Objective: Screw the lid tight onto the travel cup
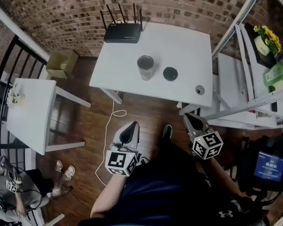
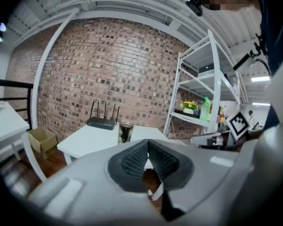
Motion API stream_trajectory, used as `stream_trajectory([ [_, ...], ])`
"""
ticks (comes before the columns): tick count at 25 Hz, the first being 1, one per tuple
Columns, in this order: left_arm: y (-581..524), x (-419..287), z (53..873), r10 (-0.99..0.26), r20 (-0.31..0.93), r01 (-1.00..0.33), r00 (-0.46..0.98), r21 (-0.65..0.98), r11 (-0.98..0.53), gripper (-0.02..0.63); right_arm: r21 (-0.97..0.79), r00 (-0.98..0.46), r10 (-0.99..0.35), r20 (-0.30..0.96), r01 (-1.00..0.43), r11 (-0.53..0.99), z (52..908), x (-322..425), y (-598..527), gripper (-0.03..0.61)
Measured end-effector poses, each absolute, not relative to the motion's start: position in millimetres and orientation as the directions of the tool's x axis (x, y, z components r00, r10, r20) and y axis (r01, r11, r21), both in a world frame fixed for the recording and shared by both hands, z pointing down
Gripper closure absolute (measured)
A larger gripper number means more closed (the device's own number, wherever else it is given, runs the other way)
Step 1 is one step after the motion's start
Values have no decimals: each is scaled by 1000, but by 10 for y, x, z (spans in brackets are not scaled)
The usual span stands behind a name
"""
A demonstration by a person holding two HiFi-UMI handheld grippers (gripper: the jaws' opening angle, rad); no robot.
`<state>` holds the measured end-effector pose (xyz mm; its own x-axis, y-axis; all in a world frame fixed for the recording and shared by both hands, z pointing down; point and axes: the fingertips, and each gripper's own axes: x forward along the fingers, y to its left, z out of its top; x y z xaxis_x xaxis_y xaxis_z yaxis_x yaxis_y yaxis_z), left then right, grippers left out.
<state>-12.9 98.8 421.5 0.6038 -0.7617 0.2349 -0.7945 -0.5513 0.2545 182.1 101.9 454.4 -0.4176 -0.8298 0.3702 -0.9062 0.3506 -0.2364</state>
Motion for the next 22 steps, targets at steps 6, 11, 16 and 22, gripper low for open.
stream_trajectory([
  [6,173,303,4074,-794,253,-833,553,182,-523,540,-184,-502,-769,396,-864,469,4525,2141,66,563],
  [11,-449,492,4386,-790,310,-837,529,37,-546,426,-124,-515,-691,506,-837,533,4868,2277,-559,450],
  [16,-986,519,4765,-752,389,-819,533,12,-574,384,-30,-480,-618,623,-804,594,5256,2192,-1054,355],
  [22,-1325,543,5261,-685,489,-777,540,-21,-629,264,55,-386,-529,755,-768,638,5739,2112,-1408,279],
])
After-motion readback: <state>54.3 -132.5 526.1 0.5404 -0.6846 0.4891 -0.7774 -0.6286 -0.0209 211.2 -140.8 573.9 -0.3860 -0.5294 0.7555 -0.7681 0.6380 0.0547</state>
